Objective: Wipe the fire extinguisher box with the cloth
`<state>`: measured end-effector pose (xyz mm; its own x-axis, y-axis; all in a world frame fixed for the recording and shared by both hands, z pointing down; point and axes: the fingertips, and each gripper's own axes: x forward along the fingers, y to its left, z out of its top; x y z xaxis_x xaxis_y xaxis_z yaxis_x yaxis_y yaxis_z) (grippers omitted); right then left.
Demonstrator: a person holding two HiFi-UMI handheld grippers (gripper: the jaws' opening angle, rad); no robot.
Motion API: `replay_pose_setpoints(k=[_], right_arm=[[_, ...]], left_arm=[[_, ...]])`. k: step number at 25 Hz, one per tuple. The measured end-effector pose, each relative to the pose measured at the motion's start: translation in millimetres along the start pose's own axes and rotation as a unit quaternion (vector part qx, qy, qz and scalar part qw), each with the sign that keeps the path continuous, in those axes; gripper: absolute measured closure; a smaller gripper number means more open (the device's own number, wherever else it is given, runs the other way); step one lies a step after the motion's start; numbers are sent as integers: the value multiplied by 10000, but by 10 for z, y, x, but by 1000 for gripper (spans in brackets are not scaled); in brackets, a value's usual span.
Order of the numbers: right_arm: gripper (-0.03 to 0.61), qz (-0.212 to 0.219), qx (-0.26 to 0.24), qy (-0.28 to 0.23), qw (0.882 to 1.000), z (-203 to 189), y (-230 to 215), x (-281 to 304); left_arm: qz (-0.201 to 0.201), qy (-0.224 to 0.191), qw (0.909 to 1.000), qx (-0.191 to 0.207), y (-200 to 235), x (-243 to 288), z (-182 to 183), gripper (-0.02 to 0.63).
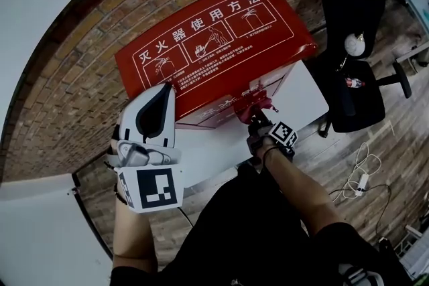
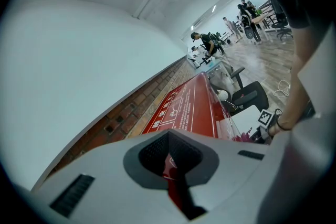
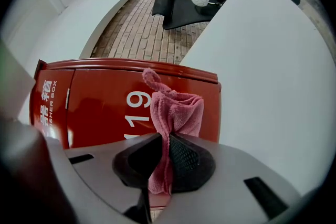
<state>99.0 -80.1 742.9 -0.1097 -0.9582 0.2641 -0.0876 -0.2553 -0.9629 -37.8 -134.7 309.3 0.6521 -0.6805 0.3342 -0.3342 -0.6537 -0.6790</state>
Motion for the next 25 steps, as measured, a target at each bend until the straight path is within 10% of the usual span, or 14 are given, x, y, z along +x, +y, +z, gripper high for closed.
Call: replay_pose_setpoints(k=[25], right_arm=[[528,-621,236,17,9978,-8,-718,181]], left_arm=[[40,102,9999,-23,5,19,-14,601]])
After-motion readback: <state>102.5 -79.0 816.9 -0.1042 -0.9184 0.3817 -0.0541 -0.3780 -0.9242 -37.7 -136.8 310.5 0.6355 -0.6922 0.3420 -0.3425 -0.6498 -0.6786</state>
